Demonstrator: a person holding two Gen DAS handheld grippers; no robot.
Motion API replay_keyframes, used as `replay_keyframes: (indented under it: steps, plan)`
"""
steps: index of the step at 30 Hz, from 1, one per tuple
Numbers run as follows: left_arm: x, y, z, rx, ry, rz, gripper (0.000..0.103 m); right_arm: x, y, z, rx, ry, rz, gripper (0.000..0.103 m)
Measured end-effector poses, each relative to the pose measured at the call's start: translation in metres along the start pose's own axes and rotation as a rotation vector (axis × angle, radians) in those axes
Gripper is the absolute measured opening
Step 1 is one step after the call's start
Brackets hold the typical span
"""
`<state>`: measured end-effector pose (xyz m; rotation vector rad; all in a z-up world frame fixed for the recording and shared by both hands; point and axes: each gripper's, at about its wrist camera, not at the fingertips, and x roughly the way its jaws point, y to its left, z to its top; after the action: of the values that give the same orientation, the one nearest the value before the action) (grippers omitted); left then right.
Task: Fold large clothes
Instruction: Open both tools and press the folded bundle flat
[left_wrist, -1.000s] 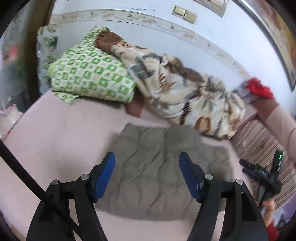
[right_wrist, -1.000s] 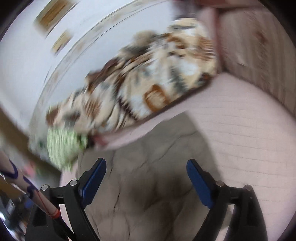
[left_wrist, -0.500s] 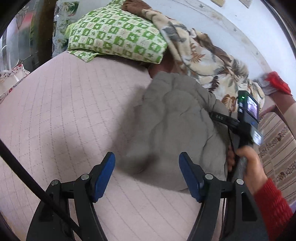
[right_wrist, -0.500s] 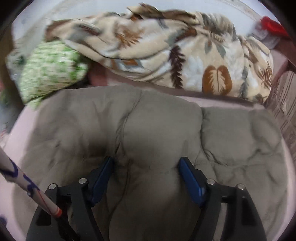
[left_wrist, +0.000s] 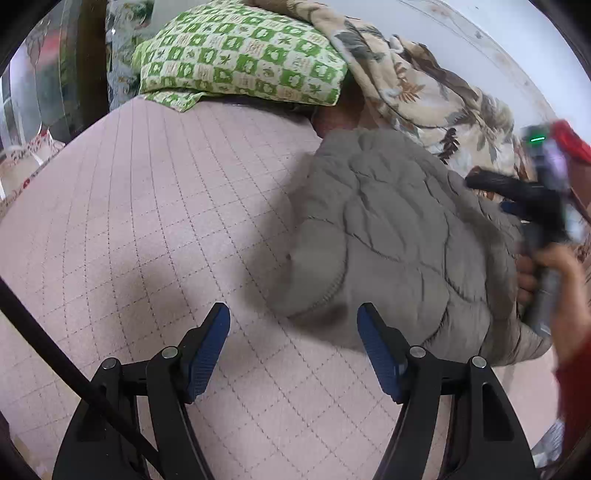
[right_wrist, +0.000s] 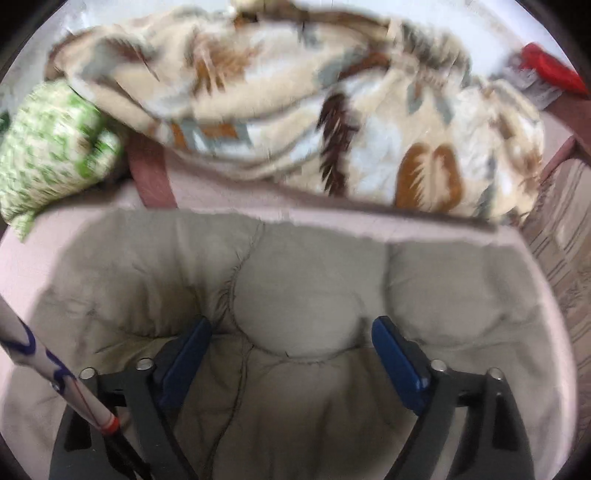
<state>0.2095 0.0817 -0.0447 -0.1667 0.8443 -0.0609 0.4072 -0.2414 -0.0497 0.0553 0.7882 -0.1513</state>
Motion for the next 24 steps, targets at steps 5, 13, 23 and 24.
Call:
replay_keyframes:
  steps: [5, 13, 23, 24]
  plan:
    - [-0.017, -0.019, -0.018, 0.074, -0.057, 0.056, 0.070, -0.102, -0.027, -0.040, 0.011, -0.073, 0.121, 0.092]
    - [-0.061, -0.062, -0.058, 0.219, -0.149, 0.093, 0.071, -0.202, -0.103, -0.160, 0.044, -0.040, 0.117, 0.093]
    - [-0.068, -0.052, -0.116, 0.157, -0.044, 0.060, 0.073, -0.247, -0.167, -0.276, 0.174, -0.001, 0.075, 0.093]
    - [-0.066, -0.050, -0.120, 0.155, -0.032, 0.068, 0.073, -0.252, -0.170, -0.285, 0.183, -0.008, 0.068, 0.093]
